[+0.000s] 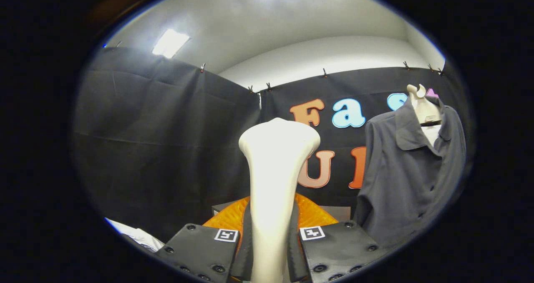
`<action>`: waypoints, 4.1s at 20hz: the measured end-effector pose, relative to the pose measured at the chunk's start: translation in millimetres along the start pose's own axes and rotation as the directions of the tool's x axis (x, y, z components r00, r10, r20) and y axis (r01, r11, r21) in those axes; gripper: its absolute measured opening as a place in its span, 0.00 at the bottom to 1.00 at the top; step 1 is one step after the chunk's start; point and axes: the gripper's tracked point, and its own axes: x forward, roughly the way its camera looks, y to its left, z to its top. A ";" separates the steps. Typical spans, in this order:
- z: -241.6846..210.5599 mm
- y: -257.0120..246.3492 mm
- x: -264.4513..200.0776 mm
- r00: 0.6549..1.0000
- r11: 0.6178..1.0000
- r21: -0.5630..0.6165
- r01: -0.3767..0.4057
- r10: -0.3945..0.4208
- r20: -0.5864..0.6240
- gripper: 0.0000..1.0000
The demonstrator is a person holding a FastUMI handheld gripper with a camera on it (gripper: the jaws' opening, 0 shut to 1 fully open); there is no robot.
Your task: Iron the clothes twice with a garment steamer, once on the left side and once on the right side.
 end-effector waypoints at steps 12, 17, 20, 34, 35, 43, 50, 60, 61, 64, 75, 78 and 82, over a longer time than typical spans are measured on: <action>3.5 -154.6 -82.1 0.948 0.945 -0.067 0.319 -0.318 0.029 0.40; -16.3 -210.6 -77.8 0.922 0.921 -0.054 0.386 -0.387 -0.018 0.40; -31.3 -230.7 -63.0 0.918 0.920 -0.033 0.391 -0.392 -0.056 0.40; -64.3 -282.4 -9.3 0.900 0.908 -0.028 0.417 -0.417 -0.124 0.40; -66.7 -285.0 -8.9 0.897 0.906 -0.029 0.423 -0.423 -0.128 0.40; -83.8 -282.9 -17.0 0.886 0.896 -0.040 0.443 -0.444 -0.134 0.40; -110.3 -272.6 -31.3 0.877 0.889 -0.067 0.453 -0.458 -0.146 0.40; -175.0 -259.0 -54.8 0.867 0.886 -0.021 0.463 -0.457 -0.198 0.40; -181.8 -259.4 -56.4 0.864 0.885 -0.020 0.465 -0.459 -0.207 0.40; -198.9 -259.9 -62.9 0.858 0.883 -0.019 0.469 -0.460 -0.230 0.40; -269.6 -251.9 -96.1 0.828 0.880 -0.023 0.474 -0.454 -0.330 0.40; -290.7 -250.2 -103.2 0.816 0.880 -0.026 0.474 -0.450 -0.362 0.40; -312.3 -245.9 -114.3 0.798 0.879 -0.036 0.475 -0.448 -0.402 0.40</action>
